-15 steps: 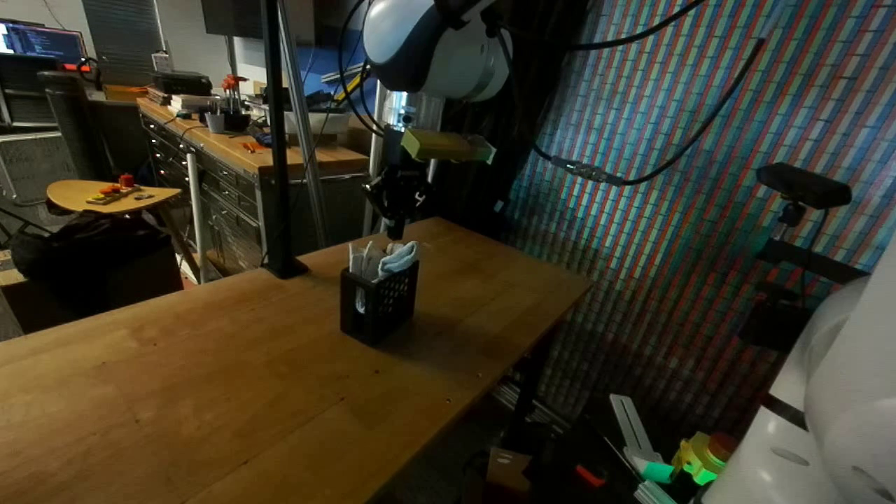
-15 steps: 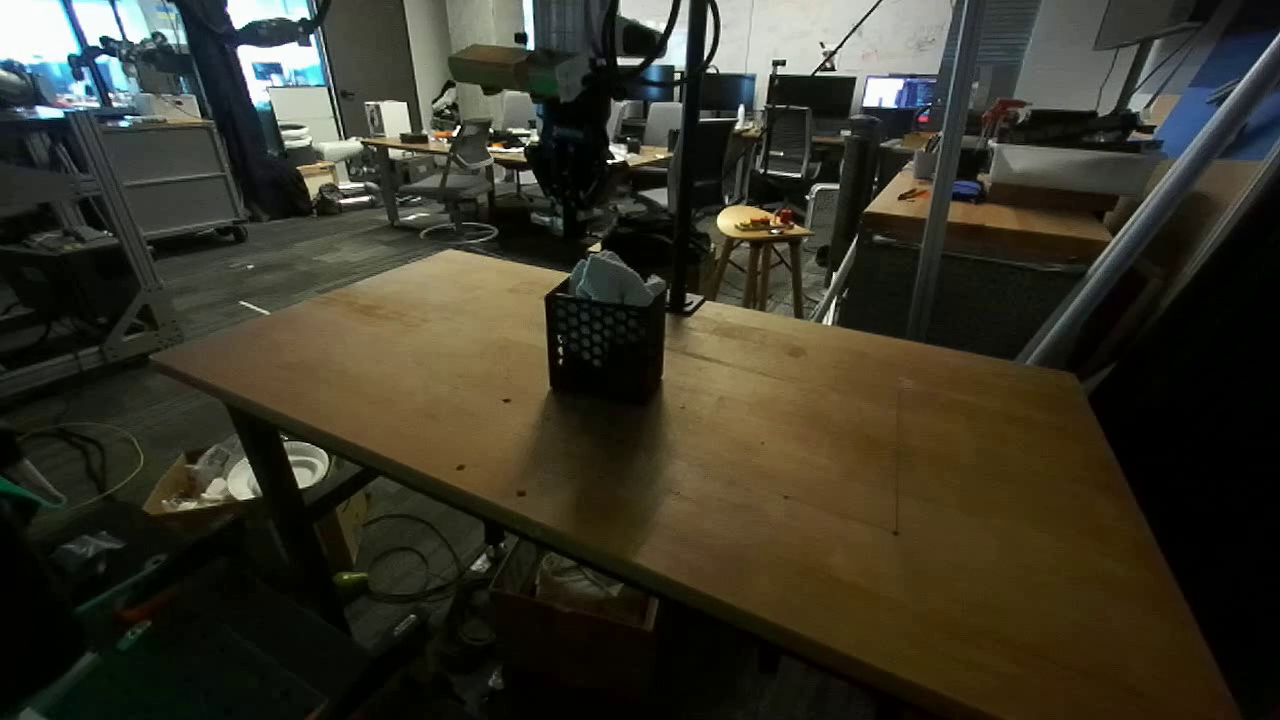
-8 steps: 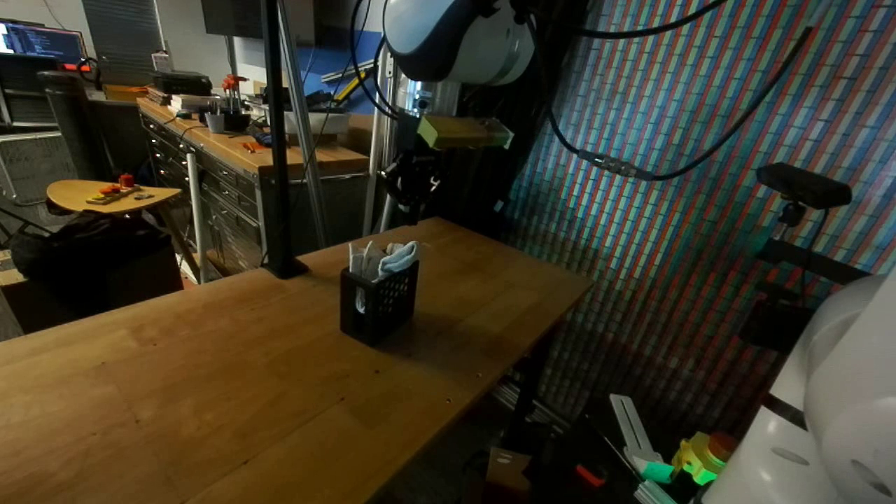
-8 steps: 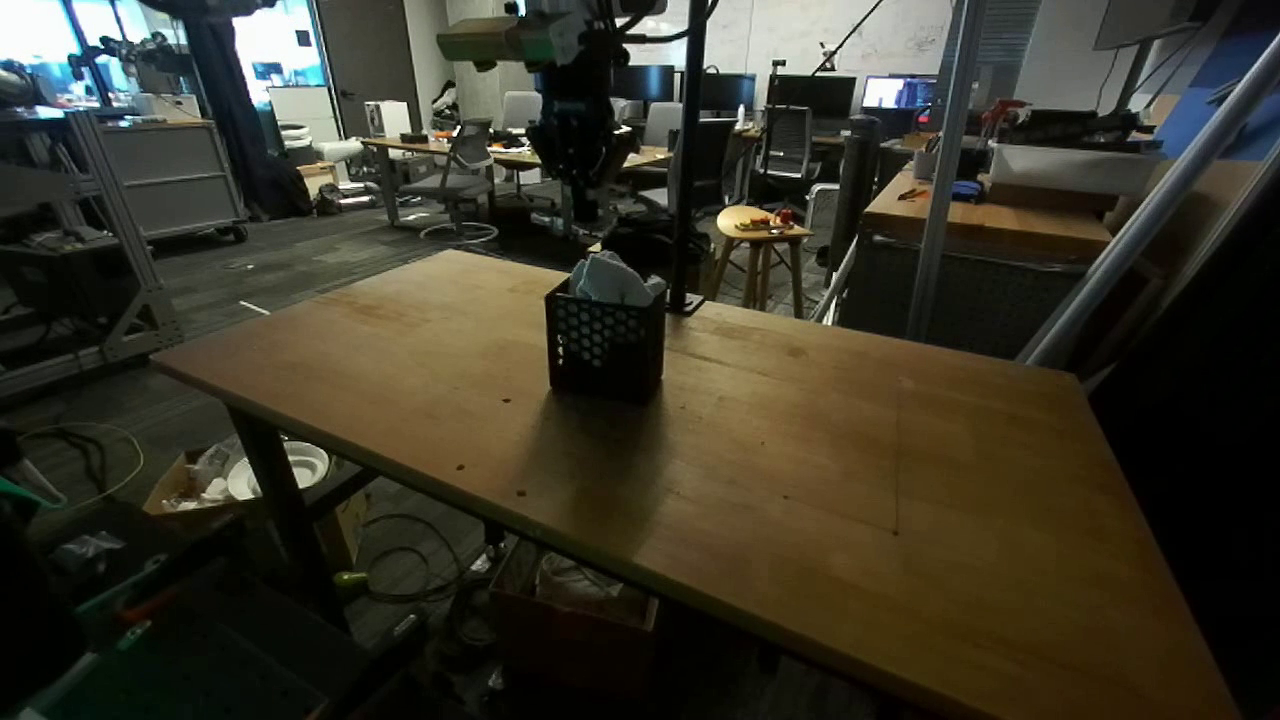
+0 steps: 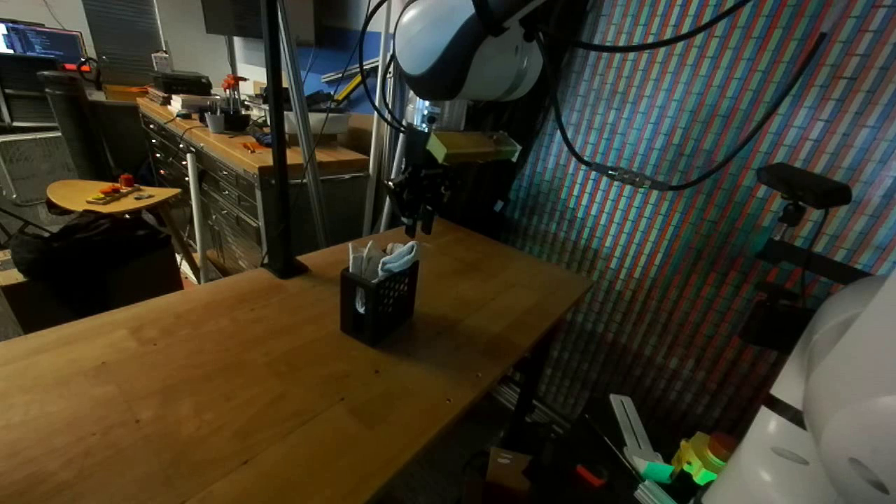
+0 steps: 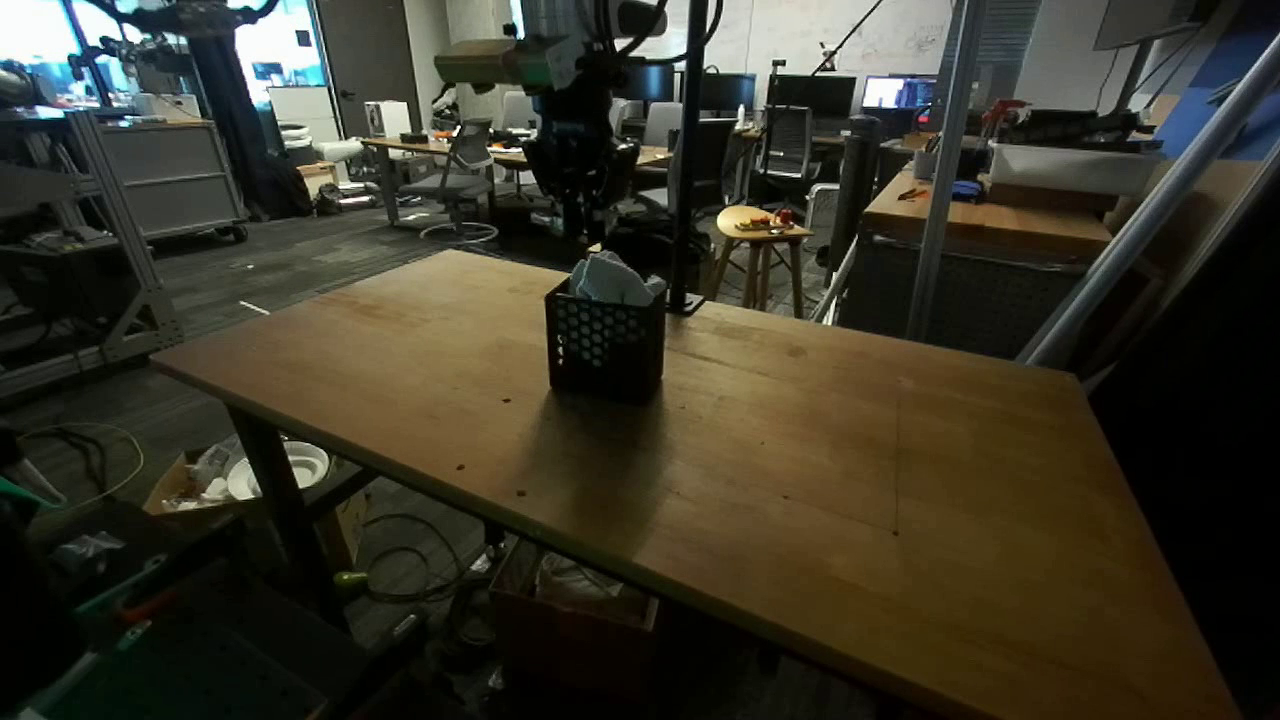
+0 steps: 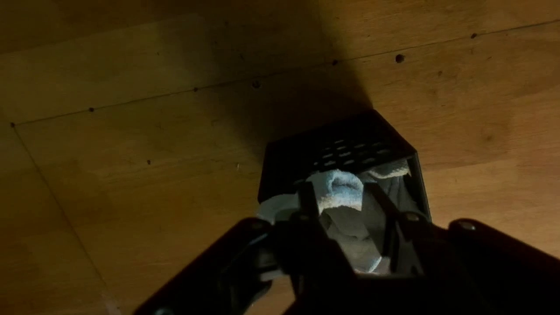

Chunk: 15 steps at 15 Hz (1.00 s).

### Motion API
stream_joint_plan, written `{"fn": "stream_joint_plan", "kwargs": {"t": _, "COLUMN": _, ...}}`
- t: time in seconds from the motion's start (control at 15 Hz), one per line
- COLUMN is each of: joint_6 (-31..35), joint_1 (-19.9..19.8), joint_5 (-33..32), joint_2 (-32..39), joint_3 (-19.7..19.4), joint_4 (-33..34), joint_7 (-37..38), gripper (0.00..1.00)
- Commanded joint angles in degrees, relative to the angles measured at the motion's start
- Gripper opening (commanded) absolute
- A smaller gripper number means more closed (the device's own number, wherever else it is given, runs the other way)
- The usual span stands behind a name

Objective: Put the white towel in the black box

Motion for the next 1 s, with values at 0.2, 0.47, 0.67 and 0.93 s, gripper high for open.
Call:
{"fn": "stream_joint_plan", "kwargs": {"t": 0.2, "joint_6": 5.55, "joint_1": -0.82, "joint_5": -0.87, "joint_2": 0.52, "joint_3": -1.28, "joint_4": -1.74, "joint_7": -0.42, "gripper": 0.69}}
{"fn": "stream_joint_plan", "kwargs": {"t": 0.47, "joint_6": 9.08, "joint_1": -1.23, "joint_5": 0.08, "joint_2": 2.62, "joint_3": -2.01, "joint_4": -1.49, "joint_7": -1.23, "gripper": 0.62}}
{"fn": "stream_joint_plan", "kwargs": {"t": 0.67, "joint_6": 11.46, "joint_1": -1.39, "joint_5": 0.95, "joint_2": 4.51, "joint_3": -2.32, "joint_4": -1.12, "joint_7": -2.16, "gripper": 0.62}}
{"fn": "stream_joint_plan", "kwargs": {"t": 0.93, "joint_6": 13.64, "joint_1": -1.22, "joint_5": 2.94, "joint_2": 6.47, "joint_3": -2.24, "joint_4": -0.57, "joint_7": -3.31, "gripper": 0.65}}
